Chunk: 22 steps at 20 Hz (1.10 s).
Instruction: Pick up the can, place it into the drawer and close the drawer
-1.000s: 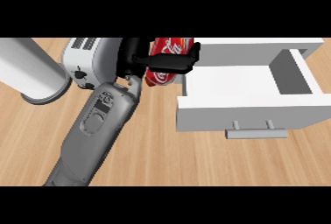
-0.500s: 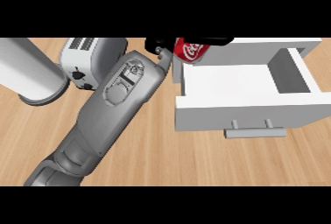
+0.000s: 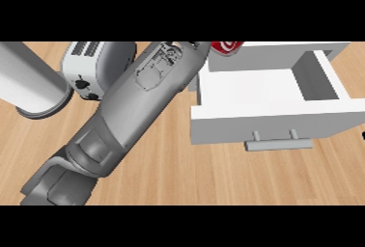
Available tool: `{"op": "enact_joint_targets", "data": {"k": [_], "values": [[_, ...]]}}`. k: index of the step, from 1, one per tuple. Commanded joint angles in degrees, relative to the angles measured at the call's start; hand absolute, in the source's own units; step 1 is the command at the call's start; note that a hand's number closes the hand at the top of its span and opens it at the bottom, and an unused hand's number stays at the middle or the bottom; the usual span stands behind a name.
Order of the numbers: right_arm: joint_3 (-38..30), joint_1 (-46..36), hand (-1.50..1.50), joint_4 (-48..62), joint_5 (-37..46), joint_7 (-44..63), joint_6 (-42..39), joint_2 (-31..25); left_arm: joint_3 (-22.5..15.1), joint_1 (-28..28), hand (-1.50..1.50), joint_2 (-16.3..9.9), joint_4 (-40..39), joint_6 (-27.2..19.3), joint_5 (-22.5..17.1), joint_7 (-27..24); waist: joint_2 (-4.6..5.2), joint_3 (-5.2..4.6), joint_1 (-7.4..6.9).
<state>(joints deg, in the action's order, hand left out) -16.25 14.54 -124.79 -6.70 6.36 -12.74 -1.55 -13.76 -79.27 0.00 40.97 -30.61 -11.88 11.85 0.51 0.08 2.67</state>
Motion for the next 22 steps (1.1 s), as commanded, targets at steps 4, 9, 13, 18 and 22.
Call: {"op": "enact_joint_targets", "data": {"k": [4, 9, 13, 18, 22], "values": [[0.4, -2.12, -1.5, 3.78, 1.26, -1.65, 0.02, 0.17, -5.4, -4.3, 1.5, 0.0, -7.65, -2.0, -6.86, -2.78, 0.17, 0.05, 0.73], [-1.38, -6.0, -1.5, 3.38, -0.64, 2.81, 0.91, -2.37, -7.9, -3.09, 1.5, 0.0, -11.2, -1.55, -10.57, -6.19, 0.32, 0.03, 1.05], [-1.28, -7.83, -1.5, 3.76, -0.74, 3.33, 1.19, -2.76, -7.89, -6.99, 1.5, 0.0, -16.3, -1.59, -11.38, -7.92, 0.68, 0.05, 1.91], [2.9, -6.9, -1.5, 3.36, 3.23, 1.66, 1.67, -0.18, -13.31, -5.38, 1.5, 0.0, -16.29, -5.87, -13.77, -9.6, 0.93, 0.09, 3.26], [1.4, -6.78, -1.5, 6.43, 3.29, -1.97, 0.87, -0.74, -14.7, -3.06, 1.5, 0.0, -17.27, -5.0, -14.95, -13.08, 0.89, 0.09, 2.71]]}}
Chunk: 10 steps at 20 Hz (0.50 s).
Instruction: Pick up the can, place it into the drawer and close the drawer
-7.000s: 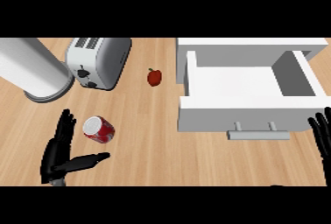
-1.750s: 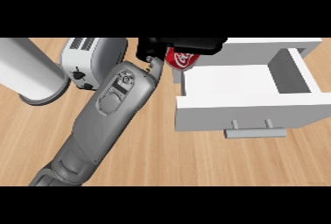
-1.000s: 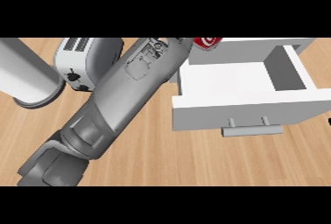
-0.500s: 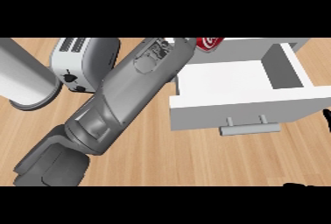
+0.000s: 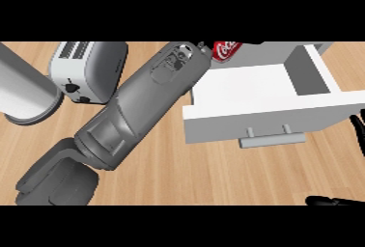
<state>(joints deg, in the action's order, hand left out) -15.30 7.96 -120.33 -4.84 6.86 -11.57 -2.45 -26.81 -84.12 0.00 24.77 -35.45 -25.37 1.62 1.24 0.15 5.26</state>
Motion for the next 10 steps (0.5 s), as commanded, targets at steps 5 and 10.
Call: {"op": "enact_joint_targets", "data": {"k": [5, 10], "values": [[2.35, -1.61, -1.5, -2.23, 1.86, 2.01, 0.92, 0.32, -4.91, 0.63, 1.5, 0.0, -3.99, -1.22, -1.74, -2.39, 0.59, 0.0, 2.2], [0.02, -2.41, -1.5, 0.52, -0.73, 0.85, -0.71, -1.48, -7.28, 2.09, -1.5, 0.0, -4.35, -3.21, -2.59, -4.09, 0.7, 0.05, 2.18]]}}
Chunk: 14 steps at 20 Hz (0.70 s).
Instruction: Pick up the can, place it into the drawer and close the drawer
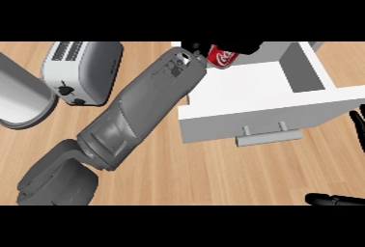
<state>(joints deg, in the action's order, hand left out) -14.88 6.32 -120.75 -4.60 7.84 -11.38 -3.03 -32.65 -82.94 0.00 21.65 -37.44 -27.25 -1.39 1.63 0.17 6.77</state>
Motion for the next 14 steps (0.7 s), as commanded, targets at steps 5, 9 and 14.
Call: {"op": "enact_joint_targets", "data": {"k": [5, 9, 14], "values": [[1.5, -0.78, -1.5, -1.7, 0.26, 1.47, 0.24, 0.3, -2.37, 1.99, -1.5, 0.0, -1.59, -3.66, -2.51, -1.01, 0.2, -0.02, 0.94], [1.16, -2.46, -1.5, 0.62, 0.18, 0.99, 0.4, 0.0, -4.03, 0.67, -1.5, 0.0, -0.55, -7.02, -3.28, -0.22, 0.18, 0.02, 0.78], [1.65, -1.4, -1.5, -1.28, 1.37, 0.67, 0.43, 0.01, -3.58, 0.41, -1.5, 0.0, -1.24, -7.4, -5.24, -0.8, 0.25, -0.02, 0.99]]}}
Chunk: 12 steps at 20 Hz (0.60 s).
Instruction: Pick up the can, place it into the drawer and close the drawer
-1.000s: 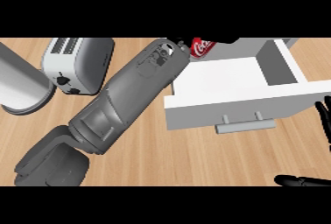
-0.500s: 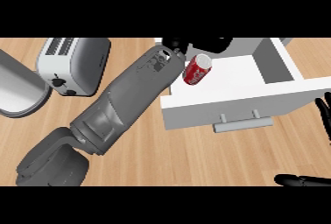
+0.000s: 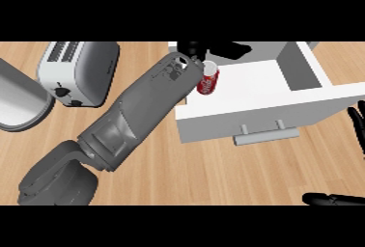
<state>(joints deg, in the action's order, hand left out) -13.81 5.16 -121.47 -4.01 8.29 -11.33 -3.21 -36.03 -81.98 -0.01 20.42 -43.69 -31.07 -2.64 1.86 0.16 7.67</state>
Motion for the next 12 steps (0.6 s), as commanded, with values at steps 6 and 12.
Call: {"op": "enact_joint_targets", "data": {"k": [6, 12], "values": [[1.2, -0.55, -1.5, -5.93, 9.13, -1.74, 0.11, -3.93, 0.32, 0.56, -1.5, 0.01, 2.94, -2.8, -4.69, -0.5, -0.36, -0.1, -0.79], [4.03, -1.81, -1.5, -5.55, 17.4, -5.73, -0.53, -6.59, 0.51, 1.47, -1.5, 0.01, 4.08, -2.09, -7.66, -2.76, -0.2, -0.07, -1.22]]}}
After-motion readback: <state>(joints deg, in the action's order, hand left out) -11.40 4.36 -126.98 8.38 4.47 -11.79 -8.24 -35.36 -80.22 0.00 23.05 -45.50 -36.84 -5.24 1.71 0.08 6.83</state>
